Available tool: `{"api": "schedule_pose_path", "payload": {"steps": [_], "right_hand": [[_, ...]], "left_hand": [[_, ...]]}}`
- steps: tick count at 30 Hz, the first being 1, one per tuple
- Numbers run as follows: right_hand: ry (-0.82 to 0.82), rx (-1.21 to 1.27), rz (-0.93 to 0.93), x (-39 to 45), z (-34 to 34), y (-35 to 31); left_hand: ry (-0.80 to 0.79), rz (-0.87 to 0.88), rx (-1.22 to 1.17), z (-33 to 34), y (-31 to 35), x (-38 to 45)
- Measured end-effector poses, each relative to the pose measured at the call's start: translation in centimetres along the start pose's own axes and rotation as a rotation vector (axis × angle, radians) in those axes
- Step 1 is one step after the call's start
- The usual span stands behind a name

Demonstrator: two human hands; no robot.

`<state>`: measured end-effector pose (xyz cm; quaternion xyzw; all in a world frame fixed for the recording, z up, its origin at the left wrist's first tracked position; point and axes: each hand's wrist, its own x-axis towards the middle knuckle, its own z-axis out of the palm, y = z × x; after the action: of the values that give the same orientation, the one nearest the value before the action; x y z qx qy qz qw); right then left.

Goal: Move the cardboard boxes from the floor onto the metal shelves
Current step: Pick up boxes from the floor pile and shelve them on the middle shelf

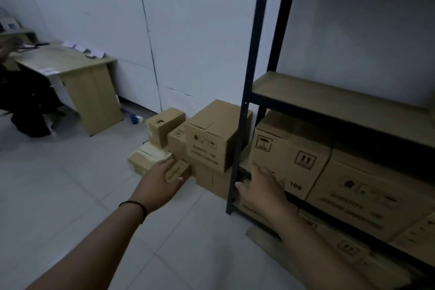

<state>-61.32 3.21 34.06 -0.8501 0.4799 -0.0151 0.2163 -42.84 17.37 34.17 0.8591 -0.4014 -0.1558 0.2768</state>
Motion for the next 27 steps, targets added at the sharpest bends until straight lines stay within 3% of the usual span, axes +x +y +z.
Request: {"api": "schedule_pose_path", "payload": {"steps": [8,27], "right_hand": [[-0.063,0.016,-0.067,4.9,4.9,-7.0],[-0.176,0.045,-0.082,28.8,11.8,-25.0]], "left_hand": [[0.000,-0.061,0.005,-2.7,-7.1,3.8],[0.016,-0.194,-0.008,-13.1,-22.2,26.6]]}}
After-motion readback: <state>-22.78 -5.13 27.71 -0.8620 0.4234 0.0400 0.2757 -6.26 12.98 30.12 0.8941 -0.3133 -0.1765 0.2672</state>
